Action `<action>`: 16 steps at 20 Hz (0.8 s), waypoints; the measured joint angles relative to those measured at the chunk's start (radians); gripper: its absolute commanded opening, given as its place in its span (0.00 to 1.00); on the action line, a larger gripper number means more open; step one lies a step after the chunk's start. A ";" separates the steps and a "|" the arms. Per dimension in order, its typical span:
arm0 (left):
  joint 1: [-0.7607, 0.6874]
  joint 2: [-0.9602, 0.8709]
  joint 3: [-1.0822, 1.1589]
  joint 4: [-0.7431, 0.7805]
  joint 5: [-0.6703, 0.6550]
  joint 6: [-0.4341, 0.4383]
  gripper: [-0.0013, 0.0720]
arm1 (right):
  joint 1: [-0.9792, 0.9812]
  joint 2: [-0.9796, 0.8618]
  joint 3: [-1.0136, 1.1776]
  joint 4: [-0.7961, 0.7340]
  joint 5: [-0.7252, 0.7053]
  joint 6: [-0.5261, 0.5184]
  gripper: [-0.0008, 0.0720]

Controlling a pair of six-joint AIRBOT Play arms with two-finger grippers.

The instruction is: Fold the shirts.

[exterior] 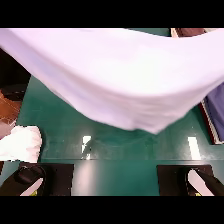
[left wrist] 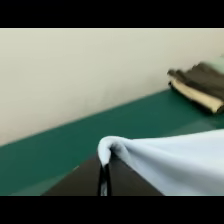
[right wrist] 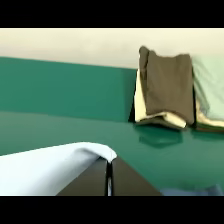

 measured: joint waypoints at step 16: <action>0.000 -0.599 -0.316 0.074 -0.091 -0.027 0.05 | 0.245 -0.636 -0.183 -0.057 0.164 0.055 0.03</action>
